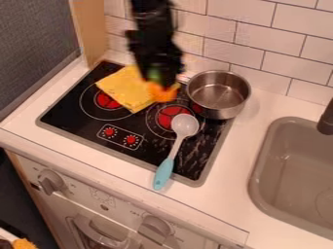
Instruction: Take the carrot and put it in the silver pot.
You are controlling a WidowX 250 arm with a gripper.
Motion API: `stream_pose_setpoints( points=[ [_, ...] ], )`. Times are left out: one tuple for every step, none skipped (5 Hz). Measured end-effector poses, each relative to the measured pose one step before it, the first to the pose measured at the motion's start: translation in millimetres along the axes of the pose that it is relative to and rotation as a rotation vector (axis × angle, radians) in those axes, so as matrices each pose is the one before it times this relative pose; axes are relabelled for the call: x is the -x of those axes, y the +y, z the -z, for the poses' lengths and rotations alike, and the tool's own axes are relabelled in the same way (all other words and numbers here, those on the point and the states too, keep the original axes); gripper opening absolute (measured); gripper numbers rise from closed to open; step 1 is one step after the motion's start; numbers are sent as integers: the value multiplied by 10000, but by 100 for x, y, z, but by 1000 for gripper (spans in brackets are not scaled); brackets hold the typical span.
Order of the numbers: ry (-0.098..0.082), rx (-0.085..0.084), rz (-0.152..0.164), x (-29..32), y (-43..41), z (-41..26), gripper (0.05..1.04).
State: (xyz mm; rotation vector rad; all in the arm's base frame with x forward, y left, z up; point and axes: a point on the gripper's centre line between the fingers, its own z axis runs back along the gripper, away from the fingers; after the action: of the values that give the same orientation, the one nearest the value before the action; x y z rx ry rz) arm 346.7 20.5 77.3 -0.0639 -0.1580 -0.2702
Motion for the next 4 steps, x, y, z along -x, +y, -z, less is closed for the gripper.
stream_pose_setpoints(
  points=[
    [-111, 295, 689, -3973, -2488, 859, 607],
    [-154, 41, 514, -2399, -528, 500, 607],
    [413, 8, 15, -514, 226, 1369, 607],
    [271, -11, 7, 328, 156, 876, 607]
  ],
)
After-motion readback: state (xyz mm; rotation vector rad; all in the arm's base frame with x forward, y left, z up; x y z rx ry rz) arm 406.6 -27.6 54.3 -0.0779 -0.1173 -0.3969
